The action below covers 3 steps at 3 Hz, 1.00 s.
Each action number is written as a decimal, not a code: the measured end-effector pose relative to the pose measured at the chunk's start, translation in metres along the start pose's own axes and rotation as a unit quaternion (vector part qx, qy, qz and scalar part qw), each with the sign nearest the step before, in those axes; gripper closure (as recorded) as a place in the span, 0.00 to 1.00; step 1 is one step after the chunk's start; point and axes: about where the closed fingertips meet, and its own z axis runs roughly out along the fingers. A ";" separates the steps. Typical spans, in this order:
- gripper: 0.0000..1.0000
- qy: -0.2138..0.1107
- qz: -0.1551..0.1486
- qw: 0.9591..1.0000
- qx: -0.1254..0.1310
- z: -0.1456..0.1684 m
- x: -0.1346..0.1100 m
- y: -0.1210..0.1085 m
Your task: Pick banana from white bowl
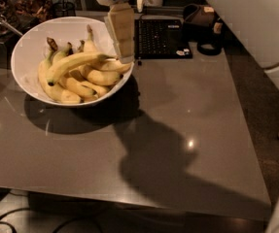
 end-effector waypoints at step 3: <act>0.31 -0.037 -0.017 0.998 -0.038 0.053 -0.023 -0.041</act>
Offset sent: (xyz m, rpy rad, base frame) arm 0.0241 0.0279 -0.0391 -0.0774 0.2014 0.0617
